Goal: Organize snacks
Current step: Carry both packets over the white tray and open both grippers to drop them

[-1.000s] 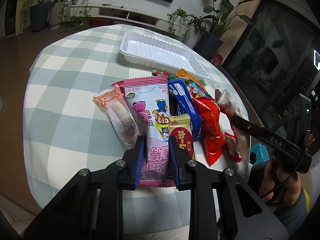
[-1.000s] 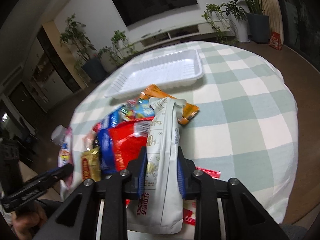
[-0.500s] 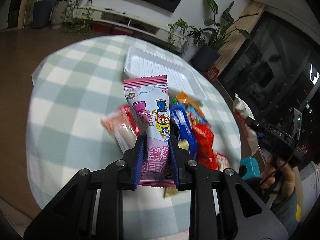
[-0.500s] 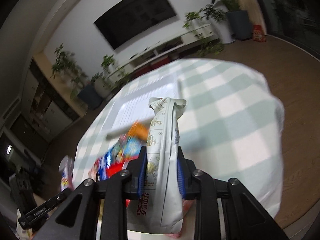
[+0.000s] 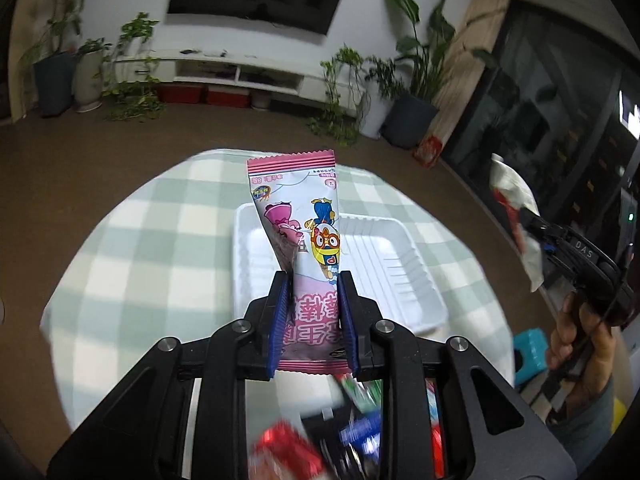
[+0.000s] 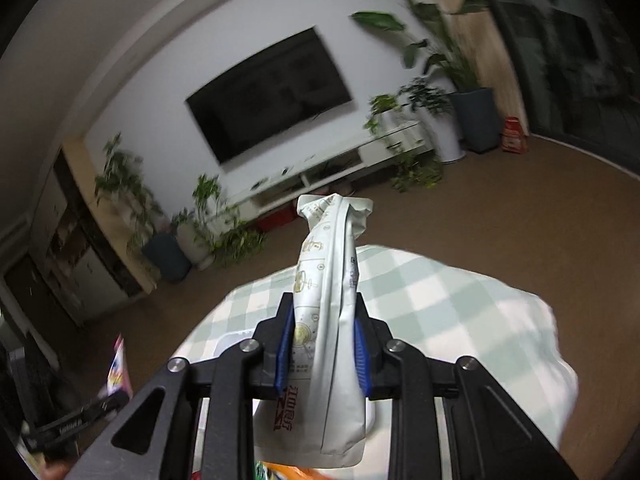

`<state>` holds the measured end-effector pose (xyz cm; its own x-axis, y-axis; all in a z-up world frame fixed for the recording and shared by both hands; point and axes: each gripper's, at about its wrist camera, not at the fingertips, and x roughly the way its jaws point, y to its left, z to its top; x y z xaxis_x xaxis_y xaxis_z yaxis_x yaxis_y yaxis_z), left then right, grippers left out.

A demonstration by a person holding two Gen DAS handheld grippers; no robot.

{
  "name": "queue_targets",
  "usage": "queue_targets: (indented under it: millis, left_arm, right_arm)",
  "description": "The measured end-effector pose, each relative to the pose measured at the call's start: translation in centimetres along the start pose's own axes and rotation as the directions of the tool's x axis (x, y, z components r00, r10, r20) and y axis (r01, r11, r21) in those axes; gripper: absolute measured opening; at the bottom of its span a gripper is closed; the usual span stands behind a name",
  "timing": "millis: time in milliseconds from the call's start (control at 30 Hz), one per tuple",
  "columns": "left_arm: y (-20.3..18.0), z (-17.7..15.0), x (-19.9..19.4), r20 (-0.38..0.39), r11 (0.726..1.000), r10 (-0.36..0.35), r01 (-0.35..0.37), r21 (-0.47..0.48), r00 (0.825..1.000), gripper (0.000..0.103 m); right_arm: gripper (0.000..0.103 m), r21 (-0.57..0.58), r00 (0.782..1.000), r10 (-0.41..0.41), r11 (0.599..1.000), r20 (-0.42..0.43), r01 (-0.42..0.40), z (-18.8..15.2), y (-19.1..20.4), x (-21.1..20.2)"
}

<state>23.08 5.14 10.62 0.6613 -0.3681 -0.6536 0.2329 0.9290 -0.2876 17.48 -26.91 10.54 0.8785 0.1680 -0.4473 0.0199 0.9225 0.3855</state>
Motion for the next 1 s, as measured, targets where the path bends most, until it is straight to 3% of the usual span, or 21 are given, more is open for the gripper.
queue_targets:
  millis: [167, 333, 600, 700, 1000]
  left_arm:
    - [0.0, 1.3, 7.6, -0.115, 0.999, 0.015, -0.011, 0.037, 0.993, 0.022]
    - [0.2, 1.1, 12.4, -0.195, 0.997, 0.059, -0.047, 0.065, 0.979, 0.022]
    - [2.5, -1.6, 16.0, -0.287, 0.993, 0.110, -0.096, 0.063, 0.952, 0.022]
    - [3.2, -2.4, 15.8, -0.294, 0.994, 0.105, -0.096, 0.046, 0.950, 0.022]
    - [2.2, -3.8, 15.2, -0.301, 0.992, 0.124, -0.112, 0.058, 0.946, 0.024]
  right_arm:
    - [0.028, -0.120, 0.985, -0.006, 0.993, -0.174, -0.015, -2.6, 2.4, 9.0]
    - [0.028, -0.152, 0.952, -0.004, 0.987, -0.305, -0.044, -5.3, 1.9, 13.3]
    - [0.028, -0.188, 0.926, -0.083, 0.982, -0.369, 0.013, -6.7, 0.5, 14.9]
    - [0.028, -0.212, 0.912, -0.113, 0.977, -0.394, 0.030, -7.2, 0.2, 15.7]
    - [0.028, -0.299, 0.911, -0.165, 0.953, -0.379, 0.048, -7.7, 0.6, 15.9]
